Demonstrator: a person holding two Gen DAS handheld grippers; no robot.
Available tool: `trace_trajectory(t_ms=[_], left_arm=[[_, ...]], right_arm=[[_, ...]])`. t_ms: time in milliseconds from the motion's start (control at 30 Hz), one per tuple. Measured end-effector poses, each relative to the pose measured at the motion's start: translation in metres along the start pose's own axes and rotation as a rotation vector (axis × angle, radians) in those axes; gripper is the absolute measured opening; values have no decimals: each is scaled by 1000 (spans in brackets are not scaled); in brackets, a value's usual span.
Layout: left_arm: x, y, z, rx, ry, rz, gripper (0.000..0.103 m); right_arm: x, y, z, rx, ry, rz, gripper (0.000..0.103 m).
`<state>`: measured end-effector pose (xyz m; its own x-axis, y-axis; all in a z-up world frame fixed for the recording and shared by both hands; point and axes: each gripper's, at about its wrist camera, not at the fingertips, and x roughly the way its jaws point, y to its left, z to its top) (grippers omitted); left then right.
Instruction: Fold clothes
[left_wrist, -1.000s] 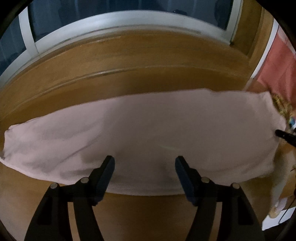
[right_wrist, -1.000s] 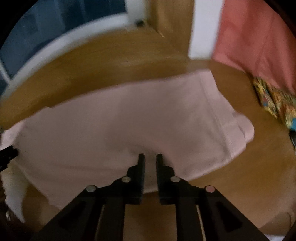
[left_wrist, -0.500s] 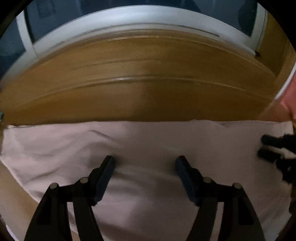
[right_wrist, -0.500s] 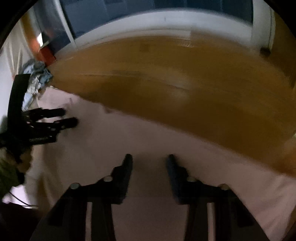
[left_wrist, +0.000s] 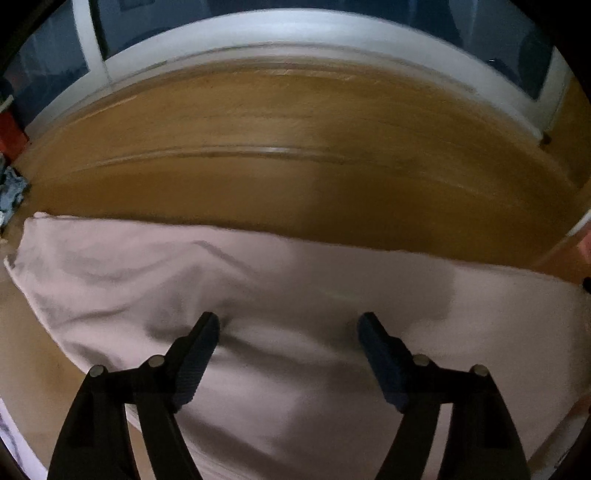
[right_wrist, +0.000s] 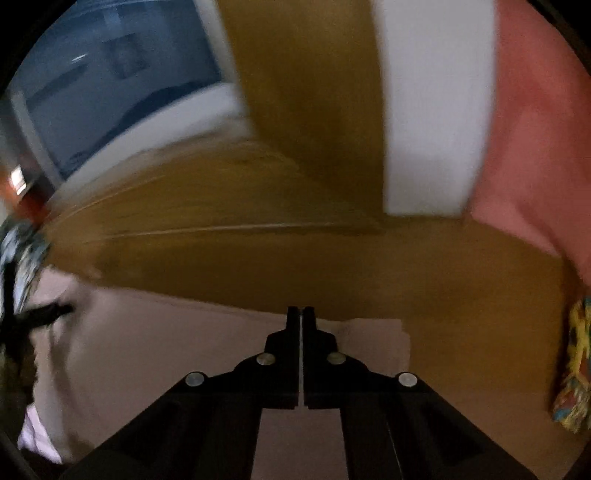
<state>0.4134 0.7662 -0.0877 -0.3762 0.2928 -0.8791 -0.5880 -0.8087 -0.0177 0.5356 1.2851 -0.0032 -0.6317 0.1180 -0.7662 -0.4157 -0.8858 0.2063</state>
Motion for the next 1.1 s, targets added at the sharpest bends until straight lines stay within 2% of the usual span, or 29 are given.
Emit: trace_trajectory(t_ms=[67,133,167,200,233,300,400,500,533,567,667,767,800,833,867,933,1000,1100], left_arm=[[-4,-12,0,13,-12,-24,75],[1,-23,1,27,-7,-4,75],[6,-26,1,29,0,26,75],[10,-27,1,31,3,48,75],[17,-27,3,28,3,62,79],[20,-24,3,6,-2,35,79],[21,-24,3,11,8,35,79],[7,-26,-3,26,24,10,75],[3,-30,-6,35,19,2,75],[-2,-34,-9,44,14,-6,75],[-14,-46,-22,65,11,-52,75],[-21,-62,-37,98,9,-87,75],[-22,-67,-44,119,11,-83,75],[-22,-73,-50,141,13,-77,75],[-18,-76,-54,161,22,-60,75],[-9,-79,-59,173,43,-38,79],[-8,-79,-61,164,36,-48,79],[-5,-76,-60,158,29,-55,79]], right_arm=[[1,7,-3,-52,19,30,9],[15,4,-7,-83,59,-43,9],[22,-4,-10,-75,77,-101,8],[25,-10,-11,-58,76,-119,5],[22,-25,-13,-18,48,-92,3],[16,-45,-14,75,46,-70,0],[-7,-51,-18,86,34,-89,0],[-42,-47,-23,59,15,-131,20],[-57,-46,-30,68,-1,-128,36],[-69,-42,-37,81,-15,-123,46],[-98,-41,-62,97,-19,-106,46],[-92,-28,-83,62,18,-138,43],[-88,-23,-89,48,32,-151,39],[-79,-21,-92,46,58,-163,24],[-70,-20,-95,45,83,-177,13],[-67,-29,-102,60,90,-191,11],[-69,-39,-107,81,76,-195,11],[-76,-44,-104,90,104,-306,12]])
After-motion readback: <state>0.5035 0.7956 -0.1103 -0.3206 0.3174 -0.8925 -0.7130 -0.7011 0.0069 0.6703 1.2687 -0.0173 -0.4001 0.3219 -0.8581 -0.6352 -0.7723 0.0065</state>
